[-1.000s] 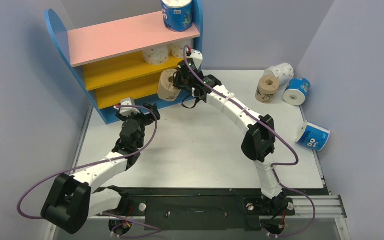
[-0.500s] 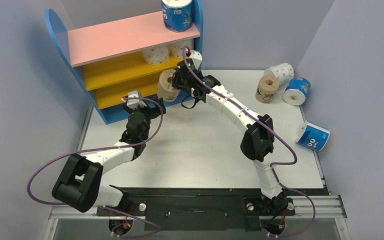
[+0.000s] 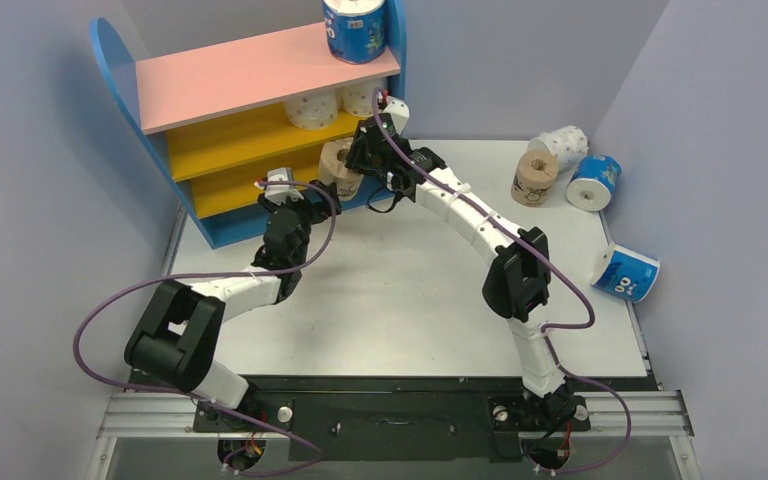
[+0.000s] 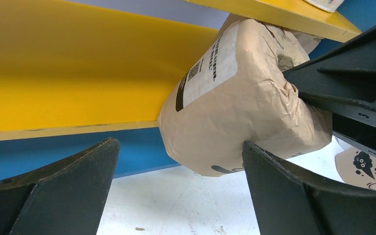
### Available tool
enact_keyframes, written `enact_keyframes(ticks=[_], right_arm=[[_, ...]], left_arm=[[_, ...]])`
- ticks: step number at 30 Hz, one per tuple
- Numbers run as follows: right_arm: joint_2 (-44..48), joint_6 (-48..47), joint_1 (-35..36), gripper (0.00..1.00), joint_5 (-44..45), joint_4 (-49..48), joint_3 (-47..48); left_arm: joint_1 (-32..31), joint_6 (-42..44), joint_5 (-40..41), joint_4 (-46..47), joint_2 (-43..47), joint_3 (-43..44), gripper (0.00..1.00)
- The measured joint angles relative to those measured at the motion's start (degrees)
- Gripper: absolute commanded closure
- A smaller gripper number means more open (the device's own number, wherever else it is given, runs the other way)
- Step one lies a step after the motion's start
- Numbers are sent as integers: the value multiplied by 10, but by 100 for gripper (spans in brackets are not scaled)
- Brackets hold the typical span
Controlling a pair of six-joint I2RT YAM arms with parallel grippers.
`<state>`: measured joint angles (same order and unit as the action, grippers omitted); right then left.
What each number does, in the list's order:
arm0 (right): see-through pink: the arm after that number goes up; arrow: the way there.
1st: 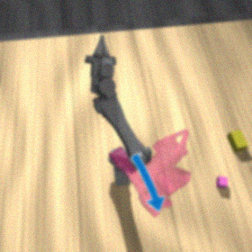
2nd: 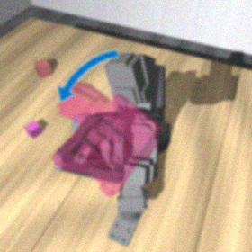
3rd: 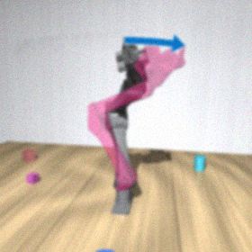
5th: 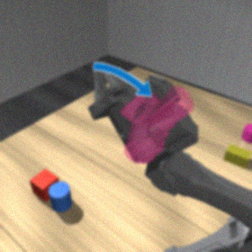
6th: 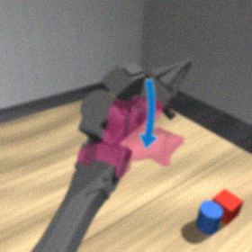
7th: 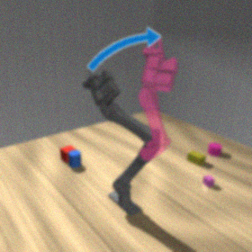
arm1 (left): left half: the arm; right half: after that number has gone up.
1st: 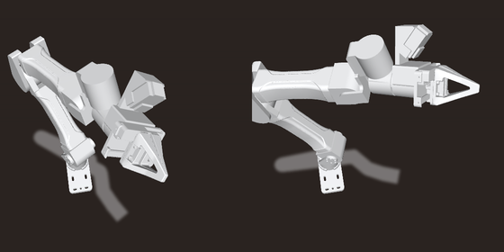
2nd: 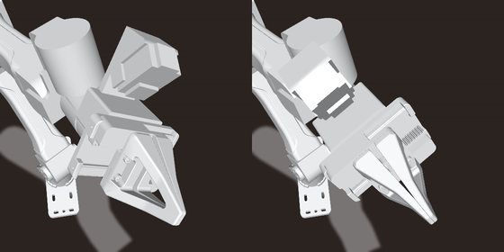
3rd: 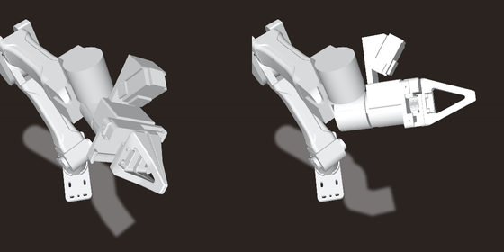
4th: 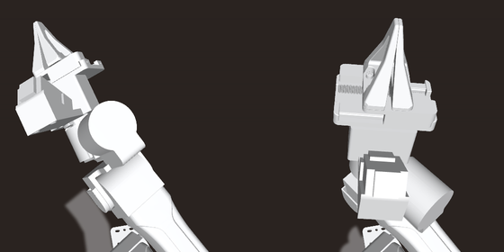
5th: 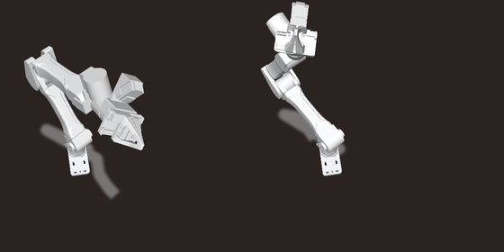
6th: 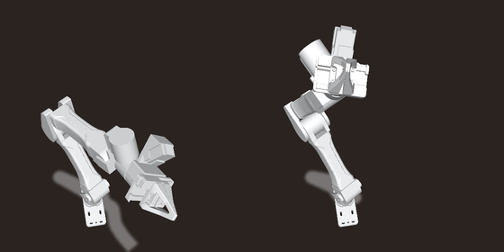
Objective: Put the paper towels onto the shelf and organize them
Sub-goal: Place the paper towel on the shelf.
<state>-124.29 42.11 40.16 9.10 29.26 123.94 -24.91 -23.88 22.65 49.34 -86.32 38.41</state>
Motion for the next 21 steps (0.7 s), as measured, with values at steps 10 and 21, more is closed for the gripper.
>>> enact_keyframes(ticks=[10,21], right_arm=[[0,10,-5,52,-23,-24,-1],[0,22,-5,47,-75,-52,-3]], left_arm=[[2,1,14,6,-13,9,4],[14,-9,54,-1,-17,16,4]])
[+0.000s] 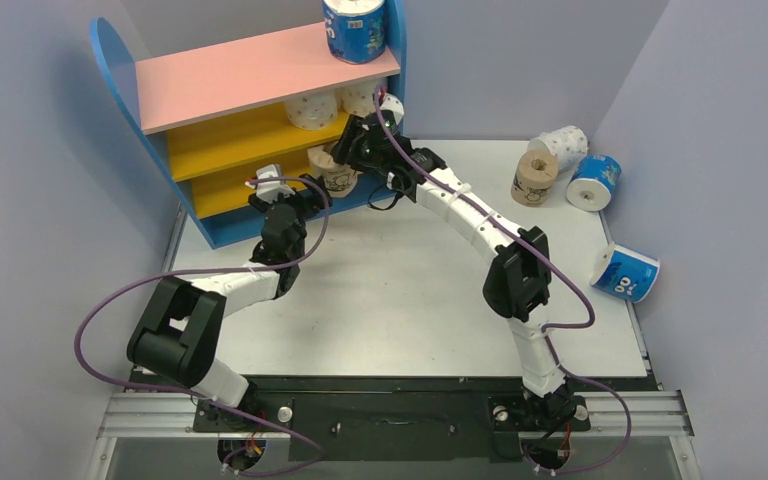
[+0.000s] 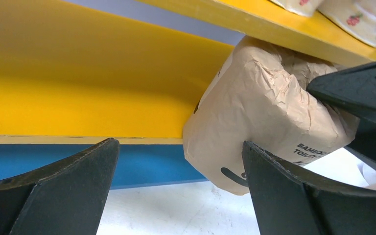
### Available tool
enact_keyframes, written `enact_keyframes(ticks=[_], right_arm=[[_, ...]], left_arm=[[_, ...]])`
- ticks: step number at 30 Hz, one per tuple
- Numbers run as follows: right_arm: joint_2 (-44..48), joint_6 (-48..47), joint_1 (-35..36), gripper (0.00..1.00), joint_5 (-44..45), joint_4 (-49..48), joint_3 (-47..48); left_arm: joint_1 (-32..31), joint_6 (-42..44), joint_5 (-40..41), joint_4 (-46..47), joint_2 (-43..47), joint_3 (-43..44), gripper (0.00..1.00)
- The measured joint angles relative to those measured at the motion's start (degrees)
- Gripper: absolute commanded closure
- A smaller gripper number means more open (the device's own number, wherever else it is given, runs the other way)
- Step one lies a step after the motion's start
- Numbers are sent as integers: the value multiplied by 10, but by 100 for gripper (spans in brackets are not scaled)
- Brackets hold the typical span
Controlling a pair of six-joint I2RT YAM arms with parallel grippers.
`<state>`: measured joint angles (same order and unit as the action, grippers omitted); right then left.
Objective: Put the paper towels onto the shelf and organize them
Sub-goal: Place the paper towel on the shelf.
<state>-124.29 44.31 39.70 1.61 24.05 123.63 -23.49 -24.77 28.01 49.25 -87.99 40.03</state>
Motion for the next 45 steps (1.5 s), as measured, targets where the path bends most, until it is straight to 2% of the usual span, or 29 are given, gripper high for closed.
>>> enact_keyframes(ticks=[15,21,30,45], right_arm=[[0,56,-10,39,-88,-108,-56],[21,90,-14,36,-106,-170,-127],[43,106,-21,34,-128,-189,-150],[156,109,-34,34,-141,-239,-254]], left_arm=[[16,-31,4,-21,-3,21,4],[20,-39,-5,-31,-3,26,4],[23,-48,-13,-32,-9,31,4],[31,-48,-19,-38,-10,35,4]])
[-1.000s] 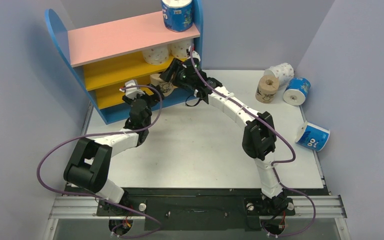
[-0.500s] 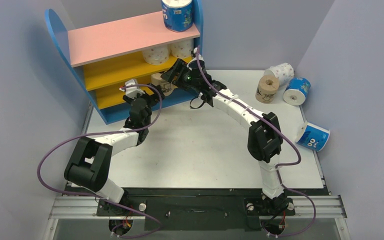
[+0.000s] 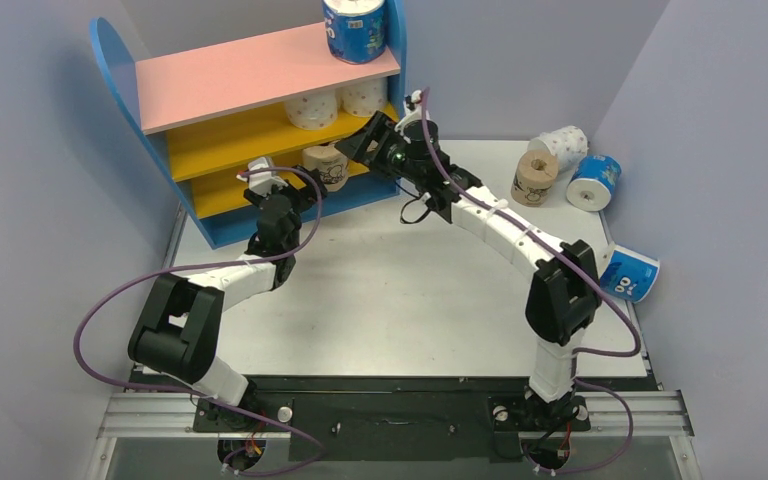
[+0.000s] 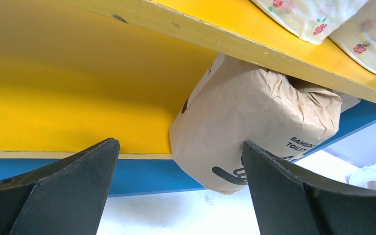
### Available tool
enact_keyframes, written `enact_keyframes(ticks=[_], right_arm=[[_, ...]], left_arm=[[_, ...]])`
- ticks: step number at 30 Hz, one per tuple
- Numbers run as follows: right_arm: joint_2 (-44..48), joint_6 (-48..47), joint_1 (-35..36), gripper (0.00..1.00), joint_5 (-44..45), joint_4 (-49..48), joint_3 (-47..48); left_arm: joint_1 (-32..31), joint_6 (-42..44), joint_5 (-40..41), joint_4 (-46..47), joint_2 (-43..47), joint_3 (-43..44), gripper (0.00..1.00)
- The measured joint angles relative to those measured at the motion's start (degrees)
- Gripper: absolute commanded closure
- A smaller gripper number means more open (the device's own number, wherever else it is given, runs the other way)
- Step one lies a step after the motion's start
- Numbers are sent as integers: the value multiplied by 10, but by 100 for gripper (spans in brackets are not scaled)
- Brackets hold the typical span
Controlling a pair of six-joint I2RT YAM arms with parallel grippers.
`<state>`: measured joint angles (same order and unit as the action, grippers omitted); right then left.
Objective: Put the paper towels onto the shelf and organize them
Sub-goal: Place the paper towel on the shelf.
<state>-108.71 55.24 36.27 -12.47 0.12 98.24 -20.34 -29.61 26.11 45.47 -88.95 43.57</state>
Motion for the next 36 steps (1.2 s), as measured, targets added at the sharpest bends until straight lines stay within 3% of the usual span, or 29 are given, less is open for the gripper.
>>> enact_keyframes(ticks=[10,24,36], right_arm=[[190,-8,-10,36,20,-92,-252],[466,-114,18,36,102,-104,-591],[582,-143,61,37,159,-103,-734]], left_arm=[[4,-1,-18,-3,0,0,4],[6,-3,-24,-3,-5,6,4],[10,-12,-21,-2,-40,29,4]])
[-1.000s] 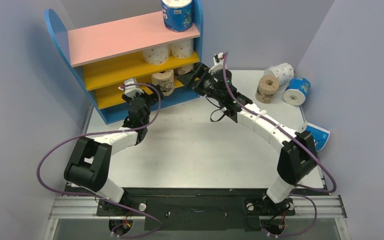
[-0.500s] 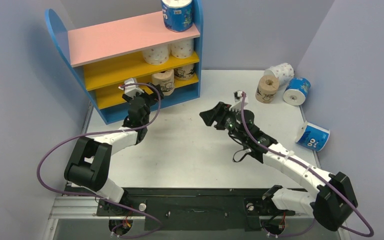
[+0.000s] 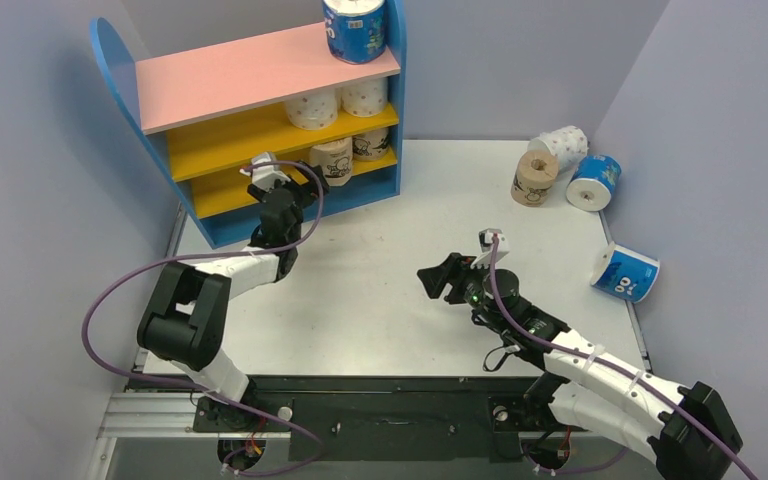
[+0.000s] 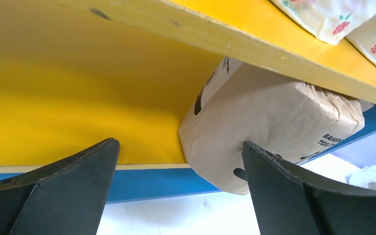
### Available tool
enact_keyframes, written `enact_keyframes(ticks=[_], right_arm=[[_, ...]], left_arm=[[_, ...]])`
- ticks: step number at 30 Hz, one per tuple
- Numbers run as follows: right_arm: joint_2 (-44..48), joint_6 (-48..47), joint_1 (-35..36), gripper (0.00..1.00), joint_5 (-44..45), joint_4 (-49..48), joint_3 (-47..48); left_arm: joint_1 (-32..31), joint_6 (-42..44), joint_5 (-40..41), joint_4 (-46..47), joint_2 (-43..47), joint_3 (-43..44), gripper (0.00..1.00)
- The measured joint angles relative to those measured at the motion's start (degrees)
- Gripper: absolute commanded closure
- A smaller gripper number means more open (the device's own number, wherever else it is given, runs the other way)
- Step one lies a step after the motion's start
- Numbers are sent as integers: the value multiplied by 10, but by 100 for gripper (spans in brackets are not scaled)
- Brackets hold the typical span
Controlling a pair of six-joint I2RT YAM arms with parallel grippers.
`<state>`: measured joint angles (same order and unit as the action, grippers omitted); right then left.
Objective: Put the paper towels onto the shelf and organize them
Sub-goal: Place the paper towel on the shelf.
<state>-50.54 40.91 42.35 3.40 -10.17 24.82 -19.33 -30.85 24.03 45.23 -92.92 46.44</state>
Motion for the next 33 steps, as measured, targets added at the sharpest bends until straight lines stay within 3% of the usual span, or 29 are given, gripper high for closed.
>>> enact_keyframes(ticks=[19,33], right_arm=[[28,1,9,38,34,9,-41],[33,0,9,38,42,9,-45]], left_arm=[[16,0,8,9,-30,27,4],[8,-5,-24,53,64,-61,4]])
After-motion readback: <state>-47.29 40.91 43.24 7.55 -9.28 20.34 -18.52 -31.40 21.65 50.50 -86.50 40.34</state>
